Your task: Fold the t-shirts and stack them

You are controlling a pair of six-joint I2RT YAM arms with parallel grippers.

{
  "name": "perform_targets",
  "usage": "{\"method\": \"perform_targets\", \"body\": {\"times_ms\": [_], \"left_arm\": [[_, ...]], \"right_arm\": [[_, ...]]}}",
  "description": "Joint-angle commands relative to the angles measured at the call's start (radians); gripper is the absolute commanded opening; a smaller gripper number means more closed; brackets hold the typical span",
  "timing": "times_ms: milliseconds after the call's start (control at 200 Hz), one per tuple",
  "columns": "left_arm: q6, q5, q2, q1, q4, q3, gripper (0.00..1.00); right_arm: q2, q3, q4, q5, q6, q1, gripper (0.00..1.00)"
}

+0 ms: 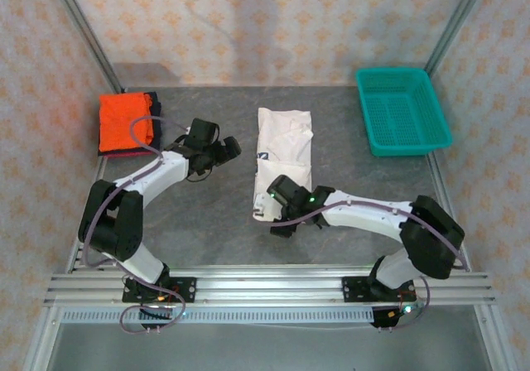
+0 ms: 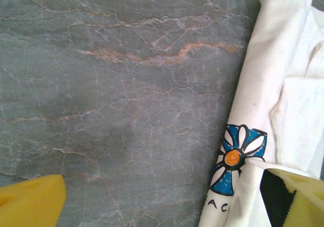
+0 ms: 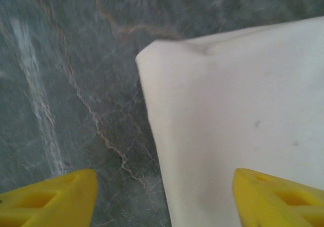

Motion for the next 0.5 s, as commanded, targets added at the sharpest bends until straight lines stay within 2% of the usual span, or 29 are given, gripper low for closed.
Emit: {"method": "perform_targets", "body": {"times_ms": [0, 195, 405, 490], "left_arm": [[-0.010, 0.007, -0.030, 0.000, 0.011, -0.030, 1.00], [-0.015, 0.009, -0.038, 0.000, 0.016, -0.042, 1.00], [-0.015, 0.008, -0.040, 0.000, 0.019, -0.052, 1.00], [-0.015, 0.009, -0.040, 0.000, 0.021, -0.052, 1.00]], "right_arm": [[0.037, -0.016, 0.003, 0.083, -0.054, 0.005, 0.63], [0.074, -0.022, 0.066, 0.139, -0.068, 0.003, 0.53], [0.121, -0.019, 0.093, 0.143, -0.074, -0.004, 0.52], [0.131, -0.016, 0.091, 0.134, -0.075, -0.007, 0.57]]}}
